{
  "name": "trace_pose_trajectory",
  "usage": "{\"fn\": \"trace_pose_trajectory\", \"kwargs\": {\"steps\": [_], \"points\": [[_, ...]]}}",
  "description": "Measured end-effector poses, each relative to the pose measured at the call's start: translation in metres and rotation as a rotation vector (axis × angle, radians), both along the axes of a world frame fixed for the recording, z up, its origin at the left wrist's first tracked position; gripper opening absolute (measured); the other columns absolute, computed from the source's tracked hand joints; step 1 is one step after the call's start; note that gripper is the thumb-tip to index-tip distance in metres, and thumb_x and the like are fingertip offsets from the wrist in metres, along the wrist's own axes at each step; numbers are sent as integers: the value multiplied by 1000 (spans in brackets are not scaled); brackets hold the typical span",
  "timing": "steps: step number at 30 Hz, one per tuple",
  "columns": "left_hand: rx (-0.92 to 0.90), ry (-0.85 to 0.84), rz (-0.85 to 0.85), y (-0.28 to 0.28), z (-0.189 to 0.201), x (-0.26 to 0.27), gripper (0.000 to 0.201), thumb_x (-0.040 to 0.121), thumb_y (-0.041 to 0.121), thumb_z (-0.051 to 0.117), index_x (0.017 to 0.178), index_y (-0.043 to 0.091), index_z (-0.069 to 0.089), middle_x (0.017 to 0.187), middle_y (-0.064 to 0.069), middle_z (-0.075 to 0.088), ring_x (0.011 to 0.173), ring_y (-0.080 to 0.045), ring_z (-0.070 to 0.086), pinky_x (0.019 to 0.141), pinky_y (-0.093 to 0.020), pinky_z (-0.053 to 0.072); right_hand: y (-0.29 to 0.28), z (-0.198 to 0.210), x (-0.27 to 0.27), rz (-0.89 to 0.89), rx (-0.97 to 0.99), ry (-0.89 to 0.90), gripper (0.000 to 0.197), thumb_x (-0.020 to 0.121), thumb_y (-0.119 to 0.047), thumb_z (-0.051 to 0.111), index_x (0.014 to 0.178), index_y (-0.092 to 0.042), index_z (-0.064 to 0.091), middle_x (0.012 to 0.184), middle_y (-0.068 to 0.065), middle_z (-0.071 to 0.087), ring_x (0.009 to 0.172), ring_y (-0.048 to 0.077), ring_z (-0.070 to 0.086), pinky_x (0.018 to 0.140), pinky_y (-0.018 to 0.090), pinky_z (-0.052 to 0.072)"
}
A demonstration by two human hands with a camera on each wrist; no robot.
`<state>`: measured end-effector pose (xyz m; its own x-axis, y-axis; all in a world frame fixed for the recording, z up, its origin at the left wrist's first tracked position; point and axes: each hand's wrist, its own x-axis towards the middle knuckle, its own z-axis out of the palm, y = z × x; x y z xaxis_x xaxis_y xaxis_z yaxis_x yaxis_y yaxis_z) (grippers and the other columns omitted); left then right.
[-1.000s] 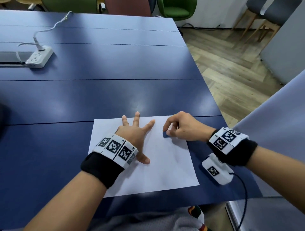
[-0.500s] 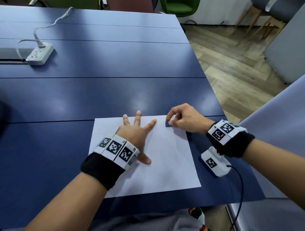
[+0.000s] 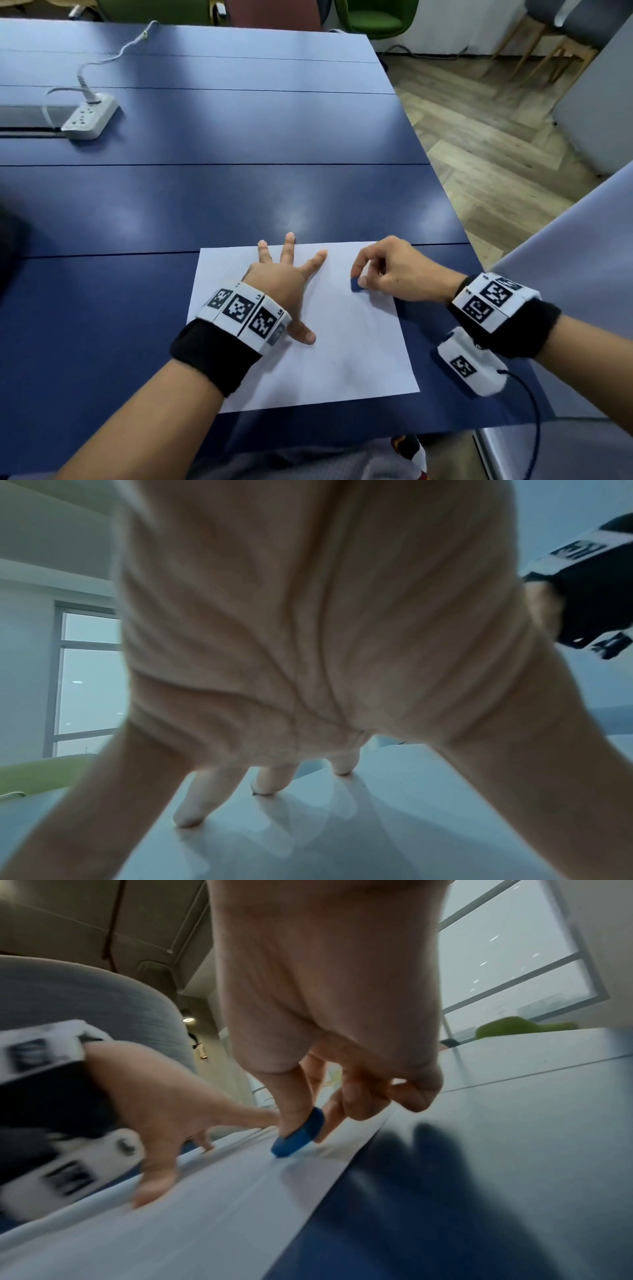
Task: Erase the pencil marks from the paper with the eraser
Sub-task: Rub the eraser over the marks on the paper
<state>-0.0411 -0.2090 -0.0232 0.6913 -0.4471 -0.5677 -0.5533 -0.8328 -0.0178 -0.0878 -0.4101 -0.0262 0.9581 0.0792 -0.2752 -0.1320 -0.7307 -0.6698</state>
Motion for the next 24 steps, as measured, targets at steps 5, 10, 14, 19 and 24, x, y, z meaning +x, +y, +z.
{"fn": "trace_pose_trajectory", "kwargs": {"steps": [5, 10, 14, 19, 24], "points": [[-1, -2, -1, 1, -1, 0, 137, 58, 62, 83, 147, 50, -19, 158, -6, -30, 145, -48, -13, 107, -55, 34, 5, 6, 1, 128, -88, 85, 12, 79, -12, 67, 81, -22, 73, 56, -8, 59, 49, 0, 50, 52, 12, 39], [-10, 5, -1, 1, -1, 1, 137, 57, 61, 84, 147, 50, -19, 158, -6, -30, 145, -48, -13, 109, -56, 33, 8, 1, 45, -100, -42, -40, 6, 79, -15, 71, 83, -16, 74, 61, -3, 59, 52, 4, 51, 55, 15, 40], [-23, 8, 6, 2, -4, 2, 138, 55, 62, 85, 146, 52, -18, 158, -4, -30, 145, -48, -13, 107, -60, 35, 20, -2, 32, -40, -11, -6, 6, 82, -12, 67, 85, -15, 72, 58, -7, 60, 45, -1, 52, 47, 8, 38], [-23, 4, 0, 1, -4, 3, 138, 56, 61, 85, 146, 51, -19, 158, -6, -29, 144, -49, -13, 107, -57, 36, 18, -1, 44, -106, -33, -67, 5, 82, -16, 70, 86, -15, 73, 61, -4, 60, 50, 1, 52, 53, 12, 39], [-36, 23, 14, 2, -8, 4, 140, 53, 61, 86, 144, 54, -20, 158, -4, -31, 144, -49, -14, 104, -63, 36, 30, -4, 22, 34, -23, -9, 4, 83, -16, 67, 85, -18, 70, 56, -10, 57, 45, -2, 52, 50, 6, 37]]}}
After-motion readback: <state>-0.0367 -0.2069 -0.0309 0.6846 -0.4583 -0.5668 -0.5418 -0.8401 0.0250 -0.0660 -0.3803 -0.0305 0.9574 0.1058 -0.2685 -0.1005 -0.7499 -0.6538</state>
